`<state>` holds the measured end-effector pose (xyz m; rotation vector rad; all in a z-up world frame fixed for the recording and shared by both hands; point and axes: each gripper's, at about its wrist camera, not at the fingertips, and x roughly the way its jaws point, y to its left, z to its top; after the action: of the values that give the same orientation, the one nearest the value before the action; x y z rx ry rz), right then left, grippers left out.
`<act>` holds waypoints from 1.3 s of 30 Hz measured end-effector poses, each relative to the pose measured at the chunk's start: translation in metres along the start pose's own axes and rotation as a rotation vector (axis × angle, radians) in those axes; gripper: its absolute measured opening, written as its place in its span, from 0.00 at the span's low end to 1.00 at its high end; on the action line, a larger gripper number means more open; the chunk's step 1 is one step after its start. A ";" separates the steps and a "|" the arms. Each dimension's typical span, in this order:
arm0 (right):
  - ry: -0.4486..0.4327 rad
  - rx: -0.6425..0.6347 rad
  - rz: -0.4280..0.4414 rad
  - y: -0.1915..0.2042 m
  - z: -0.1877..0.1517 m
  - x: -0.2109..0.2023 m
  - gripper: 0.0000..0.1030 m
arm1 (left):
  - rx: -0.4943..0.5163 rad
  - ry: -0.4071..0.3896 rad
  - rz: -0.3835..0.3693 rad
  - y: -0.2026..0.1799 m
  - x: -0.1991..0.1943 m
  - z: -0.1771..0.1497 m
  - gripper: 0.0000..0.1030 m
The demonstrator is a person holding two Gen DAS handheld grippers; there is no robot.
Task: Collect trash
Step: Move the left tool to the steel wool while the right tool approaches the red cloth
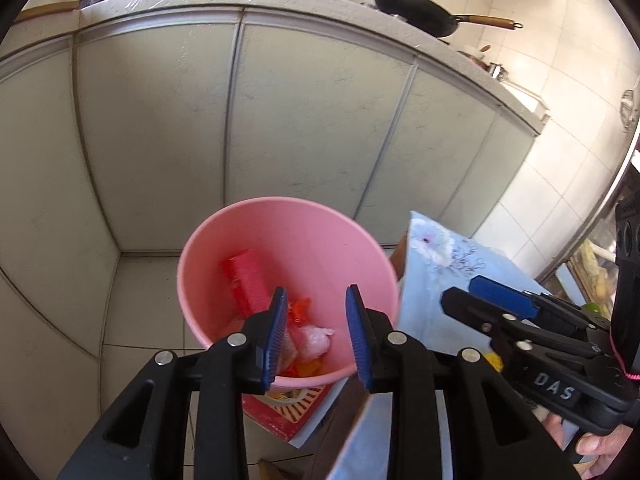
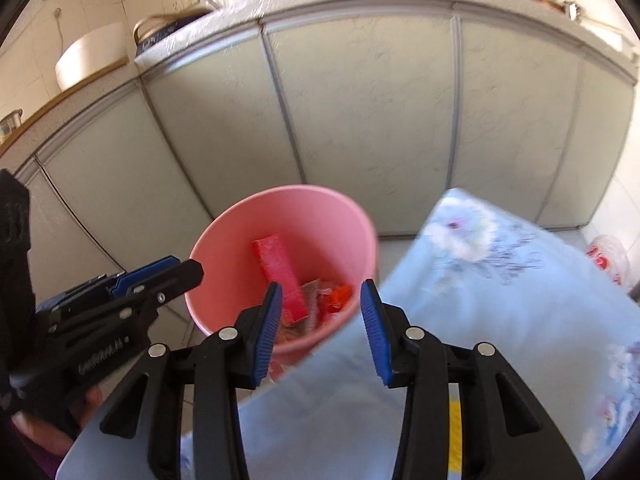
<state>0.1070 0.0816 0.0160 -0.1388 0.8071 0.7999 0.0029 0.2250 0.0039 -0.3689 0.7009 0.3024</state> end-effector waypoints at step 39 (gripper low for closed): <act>0.105 0.262 -0.093 -0.121 -0.190 -0.125 0.49 | 0.398 0.395 -0.370 -0.238 0.051 -0.090 0.40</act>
<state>0.0244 -0.1531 -0.0524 0.0152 0.9897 0.5969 0.0814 -0.0179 -0.0398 -0.1707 1.0385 -0.2687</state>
